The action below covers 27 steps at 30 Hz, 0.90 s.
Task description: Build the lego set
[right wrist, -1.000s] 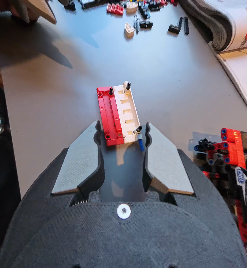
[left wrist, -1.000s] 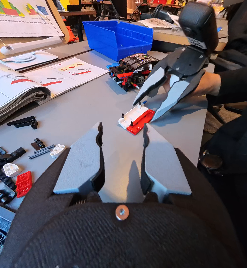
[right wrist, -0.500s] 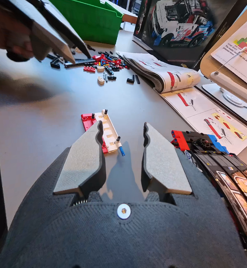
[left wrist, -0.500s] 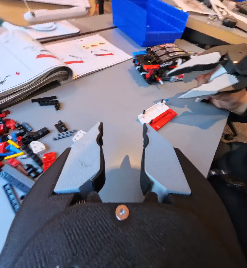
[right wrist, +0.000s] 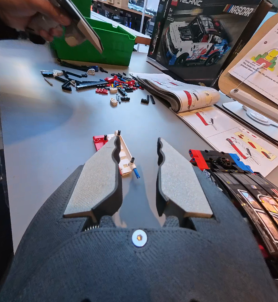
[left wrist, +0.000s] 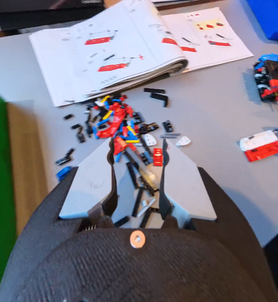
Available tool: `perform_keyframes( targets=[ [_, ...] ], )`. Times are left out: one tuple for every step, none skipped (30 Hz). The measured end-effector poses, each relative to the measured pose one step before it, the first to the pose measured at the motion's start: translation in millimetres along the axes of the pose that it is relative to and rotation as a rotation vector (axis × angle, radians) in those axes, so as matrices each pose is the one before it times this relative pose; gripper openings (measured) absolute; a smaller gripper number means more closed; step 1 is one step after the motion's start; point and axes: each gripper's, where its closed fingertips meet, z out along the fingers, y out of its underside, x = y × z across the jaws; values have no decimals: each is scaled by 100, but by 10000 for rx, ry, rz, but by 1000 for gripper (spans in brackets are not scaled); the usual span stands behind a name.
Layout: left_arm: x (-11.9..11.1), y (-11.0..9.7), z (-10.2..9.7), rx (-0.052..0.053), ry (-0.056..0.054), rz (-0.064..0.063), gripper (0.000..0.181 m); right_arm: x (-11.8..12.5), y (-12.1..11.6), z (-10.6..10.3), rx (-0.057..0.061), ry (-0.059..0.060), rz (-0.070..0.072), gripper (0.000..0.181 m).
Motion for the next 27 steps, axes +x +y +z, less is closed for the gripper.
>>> perform_keyframes(
  targets=[
    [-1424,134,-604,167,-660,-125,56,8,16,7,-8,-12,20,43],
    [-1543,104,-579,171,-719,-141,52,0,30,18,-21,-21,28,43],
    [-1609,82,-535,156,-737,-191,47,22,35,27,-23,-15,35,43],
    [-1567,33,-445,153,-698,-221,43,44,22,11,-16,-6,38,43],
    [-1286,-18,-332,149,-545,-203,43,45,12,12,-3,8,36,43],
    [-886,-46,-276,114,-316,-155,45,52,-9,-13,8,21,28,43],
    [-687,-137,-239,114,-242,-159,48,61,-10,-4,7,24,19,43],
    [-664,-229,-168,125,-283,-143,49,19,5,7,-4,12,10,42],
    [-310,-54,-119,-5,-105,31,47,8,30,17,-20,8,0,42],
    [34,212,-73,-183,84,221,46,12,31,30,-27,19,-12,42],
    [-18,365,-40,-285,18,258,46,8,26,21,-24,24,-23,42],
    [300,501,-44,-342,203,283,45,-2,27,17,-18,22,-31,42],
    [1128,688,-79,-400,712,407,40,-10,10,0,-9,20,-32,41],
    [1432,674,-26,-353,844,348,38,-15,-2,6,-2,18,-29,41],
    [935,541,57,-257,485,169,38,-9,0,-2,0,18,-23,41],
    [536,673,73,-305,232,262,37,3,0,-14,-2,15,-16,41],
    [-94,747,67,-331,-150,244,36,6,4,1,1,14,-11,41],
    [-304,733,42,-288,-241,183,34,-3,-14,-15,10,13,-10,41],
    [58,672,56,-238,5,119,34,-3,-14,-22,13,5,-10,40],
    [455,618,60,-197,258,24,34,-14,-12,-4,9,-7,-8,40],
    [586,585,71,-187,325,-33,35,-21,-1,1,1,-16,-2,40],
    [504,561,84,-184,255,6,36,-19,16,10,-5,-17,3,40],
    [279,490,72,-140,85,49,37,-13,6,-1,-3,-14,4,40],
    [101,350,43,-58,-42,73,38,-8,-8,-12,10,-5,1,40],
    [28,289,28,-27,-87,72,38,11,-31,-17,21,5,0,40],
    [-27,295,16,-36,-80,11,38,5,-21,-25,21,9,0,40],
    [-10,280,17,-31,-26,-62,38,16,-23,-20,16,10,1,40]
  ],
)
